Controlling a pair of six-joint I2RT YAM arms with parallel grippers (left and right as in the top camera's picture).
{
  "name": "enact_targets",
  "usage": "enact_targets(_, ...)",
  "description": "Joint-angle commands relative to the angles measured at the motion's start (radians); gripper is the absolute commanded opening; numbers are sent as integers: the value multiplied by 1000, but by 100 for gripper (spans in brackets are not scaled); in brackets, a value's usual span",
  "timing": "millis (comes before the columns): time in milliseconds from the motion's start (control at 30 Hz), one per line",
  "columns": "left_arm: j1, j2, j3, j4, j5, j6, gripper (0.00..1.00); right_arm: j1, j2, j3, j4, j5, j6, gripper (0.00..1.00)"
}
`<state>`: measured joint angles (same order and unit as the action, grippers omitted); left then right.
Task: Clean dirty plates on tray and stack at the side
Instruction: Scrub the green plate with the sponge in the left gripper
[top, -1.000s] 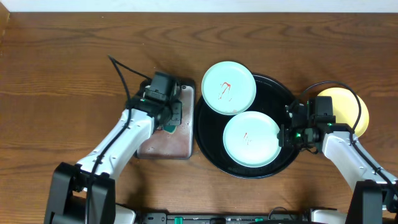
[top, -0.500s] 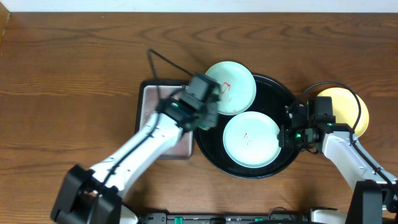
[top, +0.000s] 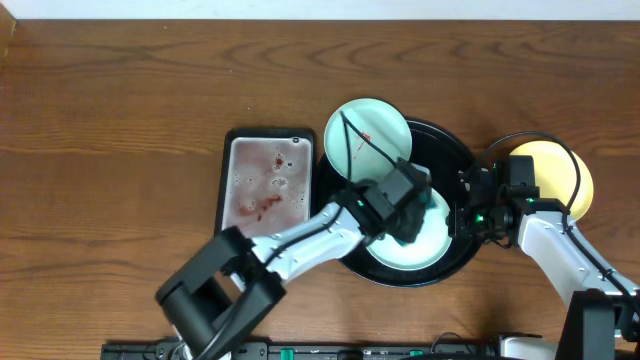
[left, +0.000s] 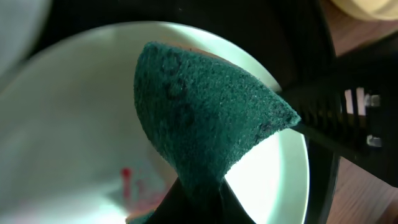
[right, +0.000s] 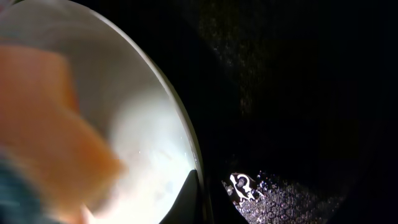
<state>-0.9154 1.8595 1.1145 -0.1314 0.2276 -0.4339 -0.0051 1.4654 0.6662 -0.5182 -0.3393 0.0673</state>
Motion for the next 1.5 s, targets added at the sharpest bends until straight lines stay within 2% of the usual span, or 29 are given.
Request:
enact_targets(0,-3,46,16,3,-14,-13,7,7,-1,-3,-6,-5,-1,1)
enact_targets(33,0,57,16,-14,-48,-13,8,7,-1,-3,-6,-5,-1,1)
enact_targets(67,18,65,16,-87,-170,-13,8,7,-1,-3,-12,-5,-1,1)
enact_targets(133,39,60,16,-134,-217,-13,7,7,-1,-3,-14,-5,-2,1)
enact_targets(333,86,-9,16,-217,-214,-11,7,7,-1,-3,-16,-5,-2,1)
enact_targets(567,58,-121,16,-142,-208,-29,7,7,-1,-3,-19,-5,-2,1)
enact_targets(733,19,-74,15,-71,-156,-52,7,7,-1,-3,-21,-5,-2,1)
enact_targets(1000,-14,67,15,21,-163,-57,7,7,-1,-3,-21,-5,-2,1)
enact_targets(1167,17,66,16,-69,-168,-12,7,7,-1,-3,-24,-5,-2,1)
enact_targets(1333,50,7,16,-203,-169,-3,7,7,-1,-3,-23,0,-2,1)
enact_targets(1467,73,-64,16,-245,-169,34,7,7,-1,-3,-24,5,-5,1)
